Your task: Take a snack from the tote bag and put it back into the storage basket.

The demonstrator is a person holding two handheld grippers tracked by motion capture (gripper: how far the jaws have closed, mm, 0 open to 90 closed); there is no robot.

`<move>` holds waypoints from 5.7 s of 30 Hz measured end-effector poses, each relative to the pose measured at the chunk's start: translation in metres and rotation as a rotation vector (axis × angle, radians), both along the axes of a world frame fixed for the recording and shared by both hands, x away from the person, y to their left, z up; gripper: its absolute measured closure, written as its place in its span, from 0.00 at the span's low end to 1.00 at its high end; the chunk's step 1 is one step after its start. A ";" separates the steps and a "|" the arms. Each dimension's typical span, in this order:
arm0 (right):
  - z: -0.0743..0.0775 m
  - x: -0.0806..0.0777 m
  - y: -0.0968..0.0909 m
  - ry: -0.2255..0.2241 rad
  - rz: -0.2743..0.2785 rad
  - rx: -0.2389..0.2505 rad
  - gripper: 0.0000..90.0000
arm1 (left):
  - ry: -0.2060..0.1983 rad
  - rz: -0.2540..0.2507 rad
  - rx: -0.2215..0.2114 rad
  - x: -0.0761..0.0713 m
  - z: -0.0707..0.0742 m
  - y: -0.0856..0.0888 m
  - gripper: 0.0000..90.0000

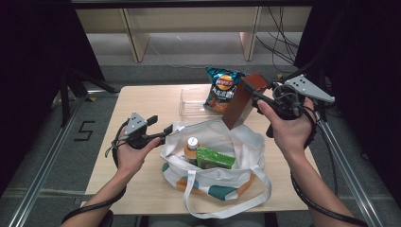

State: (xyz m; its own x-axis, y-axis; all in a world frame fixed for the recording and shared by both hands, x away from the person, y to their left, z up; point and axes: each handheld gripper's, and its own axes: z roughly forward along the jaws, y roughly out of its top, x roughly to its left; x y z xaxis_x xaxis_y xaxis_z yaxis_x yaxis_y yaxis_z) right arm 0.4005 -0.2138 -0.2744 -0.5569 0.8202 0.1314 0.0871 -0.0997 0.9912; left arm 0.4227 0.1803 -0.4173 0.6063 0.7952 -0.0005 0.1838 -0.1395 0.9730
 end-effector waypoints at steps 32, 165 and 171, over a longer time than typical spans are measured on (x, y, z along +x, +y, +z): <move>0.012 0.029 0.001 -0.025 -0.088 -0.033 0.44 | 0.002 0.001 -0.012 0.000 0.000 -0.001 0.30; -0.064 0.138 0.039 0.099 -0.351 -0.116 0.44 | 0.003 -0.013 -0.022 -0.001 -0.001 -0.005 0.30; -0.065 0.141 0.035 0.095 -0.351 -0.110 0.44 | 0.001 -0.016 -0.019 -0.001 -0.001 -0.005 0.30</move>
State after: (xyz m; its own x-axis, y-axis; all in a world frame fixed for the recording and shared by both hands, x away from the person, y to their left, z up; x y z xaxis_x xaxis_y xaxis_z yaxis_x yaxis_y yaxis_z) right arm 0.5411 -0.1787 -0.3390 -0.2285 0.9710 0.0699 0.1588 -0.0337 0.9867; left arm 0.4216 0.1757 -0.4182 0.6186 0.7855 -0.0165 0.1832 -0.1237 0.9753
